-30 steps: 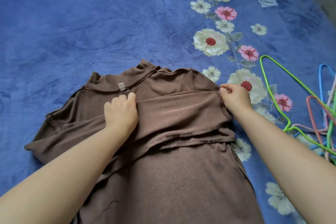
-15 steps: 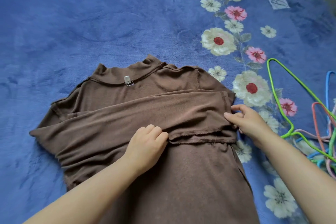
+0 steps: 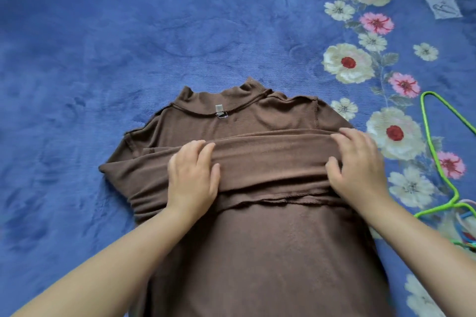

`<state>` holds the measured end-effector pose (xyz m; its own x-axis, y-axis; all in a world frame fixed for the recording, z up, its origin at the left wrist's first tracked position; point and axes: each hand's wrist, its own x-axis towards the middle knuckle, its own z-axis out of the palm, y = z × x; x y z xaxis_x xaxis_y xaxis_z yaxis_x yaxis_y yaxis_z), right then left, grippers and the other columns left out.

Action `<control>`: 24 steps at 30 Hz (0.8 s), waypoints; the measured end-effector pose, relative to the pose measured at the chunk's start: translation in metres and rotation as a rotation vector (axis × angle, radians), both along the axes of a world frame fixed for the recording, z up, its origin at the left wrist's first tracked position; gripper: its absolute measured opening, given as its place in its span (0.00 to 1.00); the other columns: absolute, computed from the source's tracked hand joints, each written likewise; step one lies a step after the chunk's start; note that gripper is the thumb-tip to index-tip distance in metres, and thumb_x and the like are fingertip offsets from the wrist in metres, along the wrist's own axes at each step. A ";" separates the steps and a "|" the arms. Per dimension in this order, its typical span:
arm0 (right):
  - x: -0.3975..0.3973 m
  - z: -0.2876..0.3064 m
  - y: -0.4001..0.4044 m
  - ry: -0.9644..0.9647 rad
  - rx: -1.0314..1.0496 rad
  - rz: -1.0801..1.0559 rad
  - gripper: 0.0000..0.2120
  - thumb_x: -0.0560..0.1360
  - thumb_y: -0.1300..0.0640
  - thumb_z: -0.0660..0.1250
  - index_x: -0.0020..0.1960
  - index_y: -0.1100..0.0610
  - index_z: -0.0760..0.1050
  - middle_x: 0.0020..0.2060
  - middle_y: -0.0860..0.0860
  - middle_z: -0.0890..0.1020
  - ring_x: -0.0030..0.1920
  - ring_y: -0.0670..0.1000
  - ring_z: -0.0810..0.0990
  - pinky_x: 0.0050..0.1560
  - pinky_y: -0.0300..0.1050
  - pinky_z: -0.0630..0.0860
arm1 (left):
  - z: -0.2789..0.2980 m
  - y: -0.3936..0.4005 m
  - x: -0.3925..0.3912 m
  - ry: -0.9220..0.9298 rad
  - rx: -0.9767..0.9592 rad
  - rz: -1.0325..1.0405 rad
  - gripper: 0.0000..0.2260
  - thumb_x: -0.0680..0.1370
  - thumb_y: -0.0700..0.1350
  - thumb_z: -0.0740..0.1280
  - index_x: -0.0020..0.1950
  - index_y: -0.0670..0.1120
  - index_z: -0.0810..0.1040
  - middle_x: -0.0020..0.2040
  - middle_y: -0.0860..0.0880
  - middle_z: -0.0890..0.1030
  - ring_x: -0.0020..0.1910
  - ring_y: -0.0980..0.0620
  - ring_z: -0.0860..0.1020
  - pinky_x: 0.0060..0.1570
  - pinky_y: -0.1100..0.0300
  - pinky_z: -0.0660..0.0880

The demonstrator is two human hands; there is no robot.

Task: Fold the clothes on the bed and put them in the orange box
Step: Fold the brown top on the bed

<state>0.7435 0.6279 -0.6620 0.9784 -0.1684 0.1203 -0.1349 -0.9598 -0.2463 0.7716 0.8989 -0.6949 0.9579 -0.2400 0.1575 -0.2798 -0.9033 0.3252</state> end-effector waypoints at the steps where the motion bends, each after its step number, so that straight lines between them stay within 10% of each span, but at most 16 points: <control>1: 0.003 -0.005 0.017 -0.004 -0.045 0.092 0.24 0.67 0.53 0.54 0.54 0.65 0.78 0.55 0.63 0.79 0.58 0.63 0.72 0.56 0.62 0.72 | -0.001 0.015 0.002 -0.004 0.054 0.016 0.20 0.73 0.49 0.56 0.56 0.37 0.78 0.54 0.38 0.79 0.56 0.44 0.68 0.54 0.48 0.71; 8: 0.022 -0.031 0.124 0.194 -0.204 0.410 0.27 0.70 0.43 0.53 0.58 0.56 0.79 0.60 0.57 0.78 0.60 0.62 0.77 0.53 0.69 0.70 | 0.006 0.094 0.023 0.212 0.319 0.030 0.23 0.75 0.55 0.55 0.51 0.36 0.78 0.42 0.37 0.78 0.39 0.36 0.78 0.35 0.46 0.76; 24: 0.003 -0.058 0.173 0.254 -0.214 0.343 0.31 0.72 0.39 0.47 0.69 0.50 0.67 0.69 0.58 0.68 0.70 0.61 0.65 0.69 0.63 0.51 | -0.003 0.126 0.060 0.219 0.705 -0.109 0.21 0.80 0.58 0.54 0.62 0.43 0.69 0.54 0.41 0.77 0.54 0.41 0.76 0.43 0.54 0.63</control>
<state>0.7468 0.8013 -0.7201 0.9761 0.1717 -0.1334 0.1681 -0.9850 -0.0382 0.8320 1.0249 -0.6982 0.9145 -0.3092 -0.2608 -0.3755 -0.8888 -0.2628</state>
